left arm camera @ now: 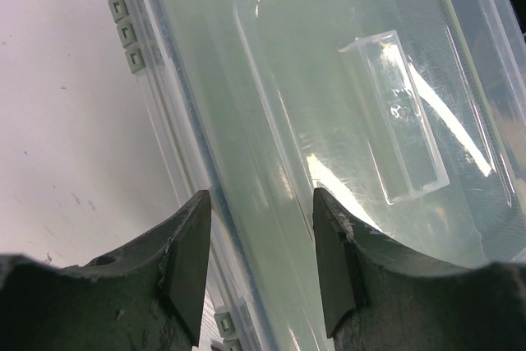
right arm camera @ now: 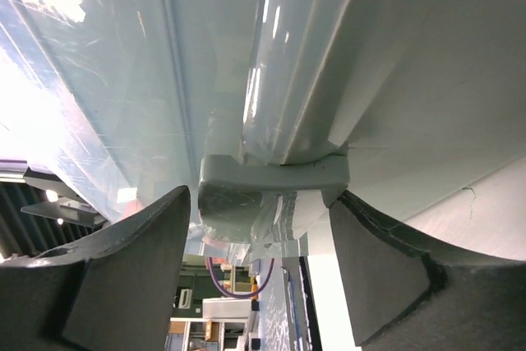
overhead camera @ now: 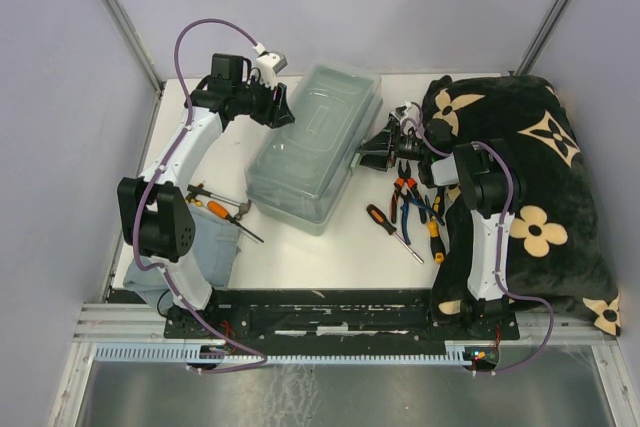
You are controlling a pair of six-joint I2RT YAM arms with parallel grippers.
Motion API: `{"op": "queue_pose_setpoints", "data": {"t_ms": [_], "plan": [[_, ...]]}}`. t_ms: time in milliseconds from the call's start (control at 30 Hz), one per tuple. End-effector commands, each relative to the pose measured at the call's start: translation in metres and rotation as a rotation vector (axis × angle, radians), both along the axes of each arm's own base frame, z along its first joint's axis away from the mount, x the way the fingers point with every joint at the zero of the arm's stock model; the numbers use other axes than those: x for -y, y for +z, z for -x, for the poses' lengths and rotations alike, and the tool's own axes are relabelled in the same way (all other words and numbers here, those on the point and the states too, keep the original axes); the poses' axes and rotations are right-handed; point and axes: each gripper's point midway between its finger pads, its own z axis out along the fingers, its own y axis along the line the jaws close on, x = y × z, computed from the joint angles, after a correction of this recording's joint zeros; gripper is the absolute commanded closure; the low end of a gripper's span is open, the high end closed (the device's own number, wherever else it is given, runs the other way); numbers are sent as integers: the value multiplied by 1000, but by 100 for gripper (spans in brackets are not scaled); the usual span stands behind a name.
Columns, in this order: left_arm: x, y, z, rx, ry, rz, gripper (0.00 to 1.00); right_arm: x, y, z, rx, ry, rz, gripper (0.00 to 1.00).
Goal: Pack the tool kit
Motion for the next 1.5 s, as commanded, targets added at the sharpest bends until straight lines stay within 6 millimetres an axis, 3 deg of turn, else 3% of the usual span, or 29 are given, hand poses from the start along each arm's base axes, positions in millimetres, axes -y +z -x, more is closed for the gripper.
{"op": "queue_pose_setpoints", "data": {"t_ms": [0,167,433,600,1067,1333,1367,1467], "plan": [[22,-91,71,-329,-175,-97,73,-31,41,-8,190,-42,-72,28],[23,-91,71,-329,-180,-97,73,-31,41,-8,186,-41,-70,54],[23,-92,71,-331,-176,-101,74,-29,34,-8,174,-66,7,87],[22,-93,70,-334,-166,-110,75,-27,42,-10,171,-100,26,98],[20,-95,69,-335,-154,-121,76,-20,42,-8,141,-154,134,98],[17,-97,67,-337,-135,-135,75,-11,26,-3,112,-173,272,97],[17,-97,66,-336,-131,-137,75,-11,27,-2,109,-173,275,91],[17,-96,66,-336,-129,-136,73,-12,29,0,103,-160,262,49]]}}
